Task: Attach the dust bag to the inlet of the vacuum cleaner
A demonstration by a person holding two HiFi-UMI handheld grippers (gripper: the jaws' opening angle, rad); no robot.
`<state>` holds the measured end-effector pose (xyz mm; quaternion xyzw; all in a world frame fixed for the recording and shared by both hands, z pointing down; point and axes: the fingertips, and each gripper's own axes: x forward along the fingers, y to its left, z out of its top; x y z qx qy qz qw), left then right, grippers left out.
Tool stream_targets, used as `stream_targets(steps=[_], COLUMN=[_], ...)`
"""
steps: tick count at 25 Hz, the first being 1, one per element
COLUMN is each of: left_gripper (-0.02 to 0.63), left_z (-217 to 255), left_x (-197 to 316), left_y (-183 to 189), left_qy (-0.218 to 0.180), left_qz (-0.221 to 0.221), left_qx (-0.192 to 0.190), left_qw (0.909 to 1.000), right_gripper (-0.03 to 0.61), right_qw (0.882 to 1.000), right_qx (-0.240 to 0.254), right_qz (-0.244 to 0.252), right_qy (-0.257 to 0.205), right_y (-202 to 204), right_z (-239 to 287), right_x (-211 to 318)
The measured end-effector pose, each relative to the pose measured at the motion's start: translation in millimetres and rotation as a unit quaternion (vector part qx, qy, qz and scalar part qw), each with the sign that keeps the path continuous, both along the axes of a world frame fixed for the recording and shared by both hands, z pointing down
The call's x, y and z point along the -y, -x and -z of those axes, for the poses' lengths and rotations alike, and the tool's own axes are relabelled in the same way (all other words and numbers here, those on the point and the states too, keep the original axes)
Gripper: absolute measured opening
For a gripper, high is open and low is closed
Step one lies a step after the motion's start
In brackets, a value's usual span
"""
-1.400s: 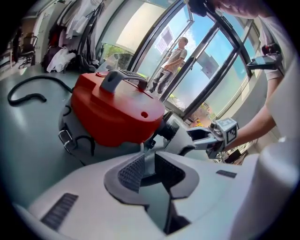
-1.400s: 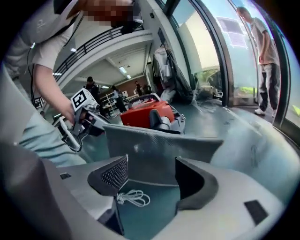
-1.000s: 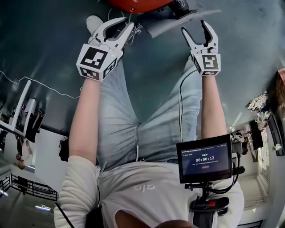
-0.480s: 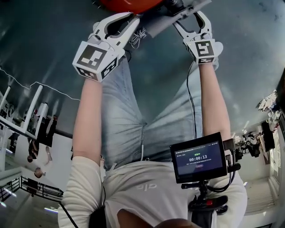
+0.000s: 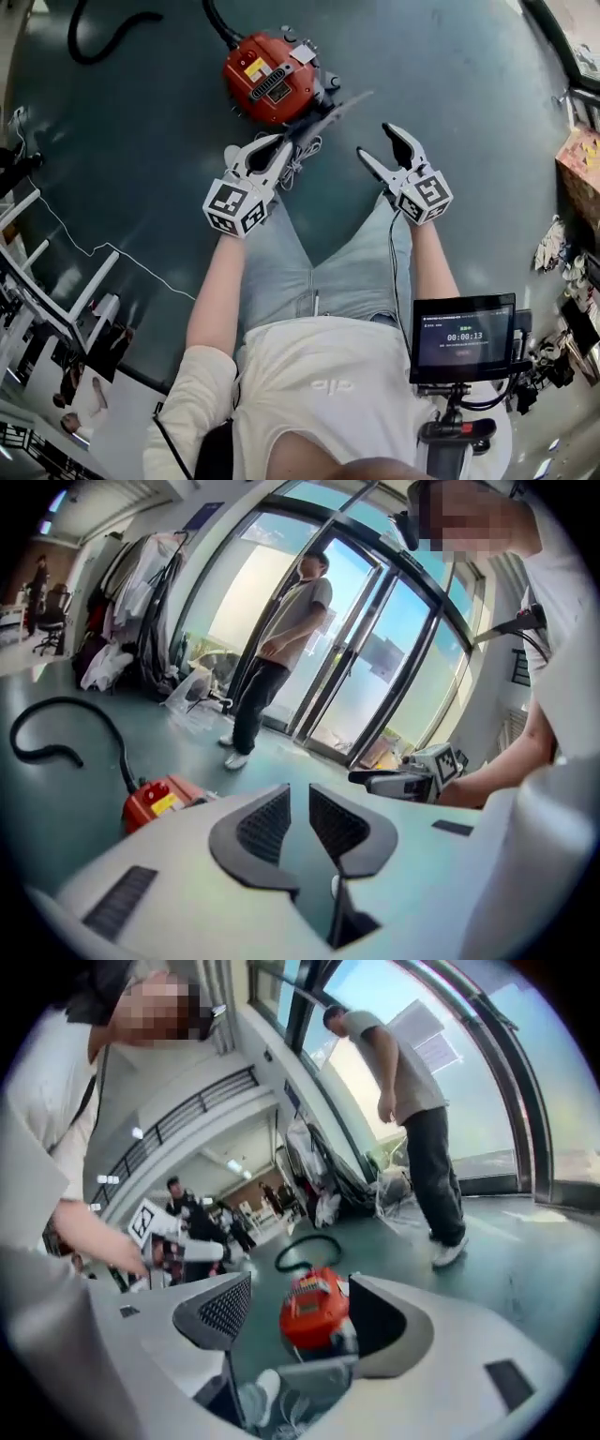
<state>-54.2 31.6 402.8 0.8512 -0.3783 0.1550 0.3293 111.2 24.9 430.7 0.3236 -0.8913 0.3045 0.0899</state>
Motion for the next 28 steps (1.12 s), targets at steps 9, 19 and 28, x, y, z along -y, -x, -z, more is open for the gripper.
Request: stream_targets(steps=[9, 19, 28], left_gripper=[0.069, 0.069, 0.069], left_z=[217, 409, 483], left_x=[37, 50, 56], left_y=[-45, -54, -62], left_qy=[-0.145, -0.305, -0.366], left_qz=[0.011, 0.026, 0.021], left_qx=[-0.032, -0.044, -0.032], left_qw=[0.9889, 0.9509, 0.9298], right_gripper=[0.26, 0.218, 0.218], right_qw=[0.964, 0.951, 0.941], right_qx=[0.25, 0.217, 0.18], right_qz=[-0.014, -0.018, -0.038], right_qy=[-0.091, -0.221, -0.282], right_y=[21, 33, 50], right_z=[281, 453, 530], right_x=[53, 42, 54])
